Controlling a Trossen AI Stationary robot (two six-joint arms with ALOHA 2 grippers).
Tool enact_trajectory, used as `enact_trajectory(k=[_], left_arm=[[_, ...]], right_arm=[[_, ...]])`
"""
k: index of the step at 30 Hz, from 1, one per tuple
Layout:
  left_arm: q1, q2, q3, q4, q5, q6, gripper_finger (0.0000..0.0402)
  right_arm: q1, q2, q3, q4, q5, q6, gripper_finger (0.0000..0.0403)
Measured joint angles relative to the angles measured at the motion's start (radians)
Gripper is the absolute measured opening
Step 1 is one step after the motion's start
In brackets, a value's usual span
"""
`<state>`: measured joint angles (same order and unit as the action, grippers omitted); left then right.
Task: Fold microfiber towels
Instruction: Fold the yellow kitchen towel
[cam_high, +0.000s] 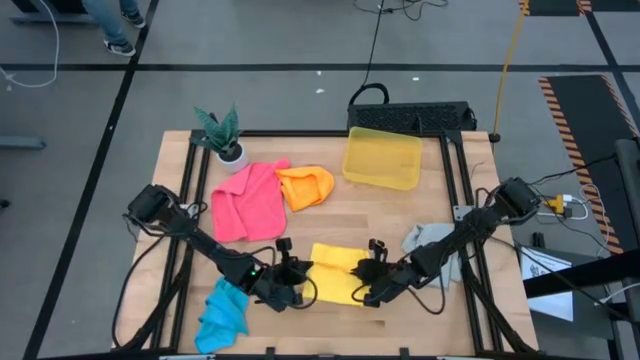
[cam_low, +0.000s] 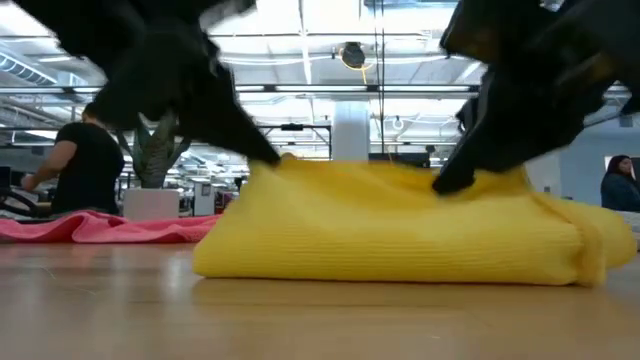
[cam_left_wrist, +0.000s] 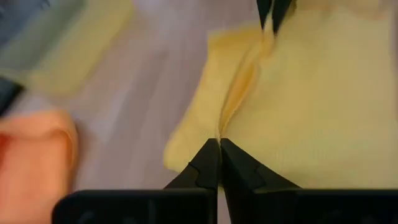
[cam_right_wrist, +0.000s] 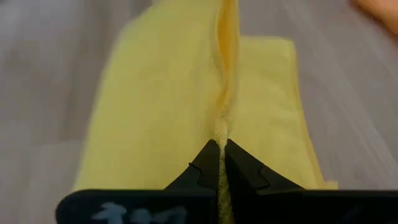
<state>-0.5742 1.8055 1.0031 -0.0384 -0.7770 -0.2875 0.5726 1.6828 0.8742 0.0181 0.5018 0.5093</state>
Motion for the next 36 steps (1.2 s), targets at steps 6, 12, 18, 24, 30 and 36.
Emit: enact_trajectory(k=[6, 12, 18, 24, 30, 36], left_arm=[[-0.089, -0.110, 0.001, 0.110, 0.070, 0.127, 0.0007], [-0.199, -0.207, 0.003, 0.357, 0.203, 0.304, 0.0013], [-0.241, -0.250, 0.002, 0.512, 0.187, 0.469, 0.0010], [-0.177, -0.260, -0.001, 0.347, 0.016, 0.456, 0.0005], [-0.039, -0.260, -0.001, 0.077, -0.080, 0.293, 0.0014], [0.082, -0.212, 0.000, -0.065, -0.076, 0.189, 0.0007]], right_arm=[[0.102, -0.123, 0.000, 0.190, -0.075, -0.154, 0.0002], [0.211, -0.192, 0.001, 0.559, -0.238, -0.394, 0.0002], [0.224, -0.224, 0.002, 0.672, -0.211, -0.439, 0.0002], [0.170, -0.285, 0.002, 0.393, -0.066, -0.358, 0.0002], [0.074, -0.304, 0.002, 0.093, 0.059, -0.276, 0.0002], [-0.035, -0.267, -0.032, -0.045, 0.076, -0.229, 0.0002]])
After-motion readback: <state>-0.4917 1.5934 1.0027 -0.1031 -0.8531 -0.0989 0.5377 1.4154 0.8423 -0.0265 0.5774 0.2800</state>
